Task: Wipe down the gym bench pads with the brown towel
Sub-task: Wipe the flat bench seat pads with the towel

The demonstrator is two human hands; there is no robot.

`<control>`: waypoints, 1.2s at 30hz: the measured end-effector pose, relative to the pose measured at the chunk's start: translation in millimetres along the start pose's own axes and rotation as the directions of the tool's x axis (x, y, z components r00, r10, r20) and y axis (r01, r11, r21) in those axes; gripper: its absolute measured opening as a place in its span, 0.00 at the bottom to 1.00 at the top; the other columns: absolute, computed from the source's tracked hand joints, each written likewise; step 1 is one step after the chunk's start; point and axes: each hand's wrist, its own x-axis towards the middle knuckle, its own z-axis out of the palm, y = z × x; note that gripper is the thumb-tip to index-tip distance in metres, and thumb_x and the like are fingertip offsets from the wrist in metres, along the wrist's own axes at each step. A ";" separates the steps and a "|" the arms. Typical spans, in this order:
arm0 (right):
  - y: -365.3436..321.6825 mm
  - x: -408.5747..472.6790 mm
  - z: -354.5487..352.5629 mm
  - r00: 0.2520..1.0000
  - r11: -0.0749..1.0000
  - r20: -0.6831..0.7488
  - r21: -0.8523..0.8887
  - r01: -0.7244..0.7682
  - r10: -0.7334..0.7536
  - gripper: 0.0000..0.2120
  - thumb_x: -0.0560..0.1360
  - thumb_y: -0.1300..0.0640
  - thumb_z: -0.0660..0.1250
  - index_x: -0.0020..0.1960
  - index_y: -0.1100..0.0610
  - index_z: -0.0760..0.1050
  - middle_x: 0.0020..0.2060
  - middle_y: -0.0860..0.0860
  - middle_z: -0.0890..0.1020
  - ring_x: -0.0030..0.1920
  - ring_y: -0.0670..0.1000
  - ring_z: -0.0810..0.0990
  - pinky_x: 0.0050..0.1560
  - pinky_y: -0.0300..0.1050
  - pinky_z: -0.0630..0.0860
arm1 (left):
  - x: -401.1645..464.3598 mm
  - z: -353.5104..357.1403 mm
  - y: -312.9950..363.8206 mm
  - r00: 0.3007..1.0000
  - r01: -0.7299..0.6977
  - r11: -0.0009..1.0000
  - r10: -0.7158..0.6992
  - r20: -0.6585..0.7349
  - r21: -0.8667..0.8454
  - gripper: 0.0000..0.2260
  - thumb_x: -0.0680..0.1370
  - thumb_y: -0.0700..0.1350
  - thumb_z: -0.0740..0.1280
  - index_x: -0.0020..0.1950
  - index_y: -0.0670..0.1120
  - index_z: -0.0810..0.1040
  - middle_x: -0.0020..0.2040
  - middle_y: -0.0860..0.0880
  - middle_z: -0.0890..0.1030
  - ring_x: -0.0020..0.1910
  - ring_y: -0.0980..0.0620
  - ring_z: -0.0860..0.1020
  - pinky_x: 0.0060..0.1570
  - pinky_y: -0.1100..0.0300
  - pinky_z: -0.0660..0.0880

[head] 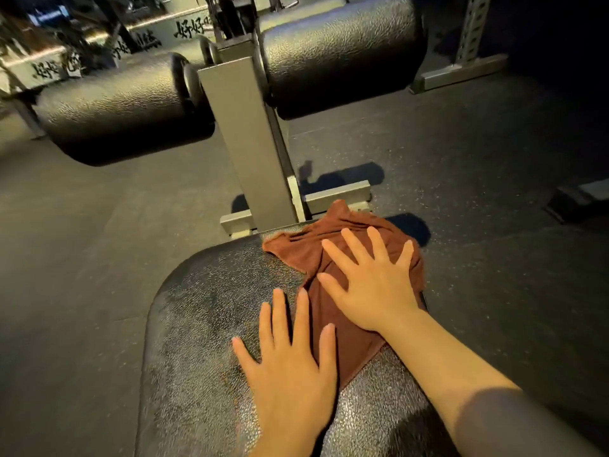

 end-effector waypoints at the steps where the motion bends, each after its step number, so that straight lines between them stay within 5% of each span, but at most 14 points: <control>1: 5.3 9.2 -1.6 1.000 1.000 0.000 0.004 0.003 -0.003 0.34 0.73 0.29 0.32 0.78 0.35 0.41 0.80 0.45 0.44 0.79 0.58 0.39 0.70 0.77 0.39 | 2.2 3.7 0.7 1.000 0.021 1.000 -0.021 -0.009 0.007 0.26 0.82 0.66 0.45 0.78 0.59 0.60 0.78 0.52 0.61 0.76 0.50 0.60 0.70 0.39 0.49; 5: 14.3 41.2 -3.6 0.999 1.000 -0.033 0.012 0.013 -0.012 0.29 0.80 0.35 0.46 0.79 0.38 0.44 0.80 0.47 0.46 0.79 0.58 0.43 0.71 0.73 0.48 | 12.0 10.0 6.3 1.000 0.010 0.999 -0.010 0.018 0.037 0.29 0.81 0.68 0.44 0.78 0.58 0.62 0.77 0.53 0.66 0.76 0.49 0.60 0.70 0.41 0.50; 9: 15.9 58.2 -2.1 0.999 0.999 -0.050 0.033 -0.006 0.007 0.29 0.80 0.36 0.48 0.79 0.40 0.47 0.80 0.51 0.51 0.77 0.62 0.50 0.69 0.69 0.54 | 20.6 10.7 13.0 0.997 0.024 0.999 -0.028 0.076 0.048 0.29 0.81 0.68 0.43 0.78 0.58 0.60 0.77 0.53 0.65 0.76 0.48 0.62 0.70 0.42 0.50; 13: 13.3 55.5 -3.9 0.998 0.996 -0.017 0.068 -0.054 0.055 0.30 0.81 0.36 0.47 0.80 0.41 0.47 0.80 0.52 0.50 0.77 0.64 0.49 0.70 0.69 0.54 | 23.6 0.6 19.9 0.988 0.105 0.994 -0.101 0.121 -0.029 0.33 0.72 0.74 0.29 0.76 0.66 0.44 0.78 0.61 0.47 0.79 0.57 0.44 0.76 0.44 0.41; 16: 11.8 40.6 -8.2 0.992 0.988 0.013 0.090 -0.127 0.127 0.30 0.81 0.36 0.45 0.80 0.44 0.43 0.80 0.54 0.46 0.77 0.67 0.47 0.70 0.69 0.55 | 28.3 -10.1 24.6 0.978 0.148 0.989 -0.145 0.151 -0.011 0.32 0.69 0.71 0.29 0.74 0.67 0.37 0.79 0.63 0.41 0.78 0.59 0.38 0.76 0.47 0.37; 25: 7.6 -48.8 -7.9 0.961 0.922 0.096 0.274 -0.275 0.259 0.31 0.83 0.39 0.45 0.80 0.47 0.37 0.79 0.55 0.36 0.74 0.70 0.53 0.69 0.64 0.62 | 24.3 -15.8 28.3 0.992 0.100 0.991 -0.092 0.084 -0.092 0.39 0.71 0.67 0.35 0.80 0.57 0.56 0.80 0.54 0.57 0.80 0.52 0.51 0.76 0.45 0.47; 32: 4.4 -93.2 -4.0 0.960 0.906 0.135 0.322 -0.276 0.245 0.31 0.84 0.40 0.45 0.80 0.48 0.37 0.78 0.57 0.34 0.75 0.69 0.52 0.67 0.64 0.64 | -27.0 -21.9 31.9 0.984 0.029 0.996 -0.013 0.178 -0.089 0.33 0.69 0.68 0.34 0.74 0.64 0.47 0.77 0.61 0.45 0.76 0.63 0.41 0.76 0.54 0.40; 36: 4.1 -76.6 -6.1 0.958 0.903 0.137 0.323 -0.283 0.251 0.30 0.84 0.41 0.47 0.80 0.49 0.38 0.77 0.59 0.33 0.74 0.71 0.50 0.65 0.67 0.66 | -27.7 -19.8 32.7 0.992 0.049 0.992 -0.035 0.122 -0.112 0.33 0.69 0.68 0.35 0.74 0.65 0.50 0.77 0.62 0.48 0.78 0.61 0.44 0.76 0.54 0.42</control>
